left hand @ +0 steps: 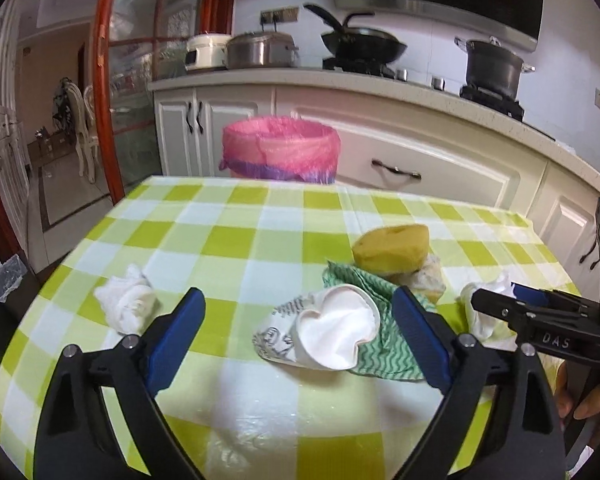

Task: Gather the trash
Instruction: 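Grasp the white paper cup with left tool while right tool grasps a white tissue, then carry the paper cup and tissue over the pink bin and open both tools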

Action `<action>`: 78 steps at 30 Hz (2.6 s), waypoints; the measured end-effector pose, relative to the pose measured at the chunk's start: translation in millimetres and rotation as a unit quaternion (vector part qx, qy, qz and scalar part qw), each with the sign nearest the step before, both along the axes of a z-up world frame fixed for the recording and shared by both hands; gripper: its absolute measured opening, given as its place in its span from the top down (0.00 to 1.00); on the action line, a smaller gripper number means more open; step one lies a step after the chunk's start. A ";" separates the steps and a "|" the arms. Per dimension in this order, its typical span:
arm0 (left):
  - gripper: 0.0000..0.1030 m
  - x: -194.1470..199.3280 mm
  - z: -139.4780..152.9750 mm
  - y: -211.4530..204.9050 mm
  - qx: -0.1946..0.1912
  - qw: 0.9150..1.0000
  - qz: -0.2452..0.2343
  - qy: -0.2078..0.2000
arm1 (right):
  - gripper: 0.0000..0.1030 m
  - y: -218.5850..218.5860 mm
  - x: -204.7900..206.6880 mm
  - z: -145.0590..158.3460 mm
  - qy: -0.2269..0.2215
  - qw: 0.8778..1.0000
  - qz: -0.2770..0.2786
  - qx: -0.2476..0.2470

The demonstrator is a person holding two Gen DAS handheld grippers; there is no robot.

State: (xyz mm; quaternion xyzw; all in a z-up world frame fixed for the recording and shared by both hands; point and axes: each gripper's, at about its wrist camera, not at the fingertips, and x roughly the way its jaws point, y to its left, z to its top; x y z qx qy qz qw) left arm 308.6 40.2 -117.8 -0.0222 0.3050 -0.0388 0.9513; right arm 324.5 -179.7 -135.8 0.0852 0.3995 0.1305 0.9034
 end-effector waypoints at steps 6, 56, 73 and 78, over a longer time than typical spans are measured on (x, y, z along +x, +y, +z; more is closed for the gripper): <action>0.15 15.2 -10.2 -15.6 0.013 1.000 -0.016 0.021 | 0.52 -5.8 3.8 -9.1 0.010 1.000 0.000 0.020; 0.50 -123.3 80.8 12.8 -0.015 0.991 -0.009 -0.129 | 0.68 53.2 -125.6 133.4 -0.172 0.980 0.095 0.028; 0.50 -84.4 102.9 14.4 -0.011 0.990 -0.015 -0.143 | 0.68 48.1 -89.7 141.1 -0.183 0.978 0.089 0.046; 0.50 -50.8 114.4 10.7 -0.009 0.989 -0.024 -0.147 | 0.68 50.1 -56.2 145.2 -0.188 0.977 0.095 0.045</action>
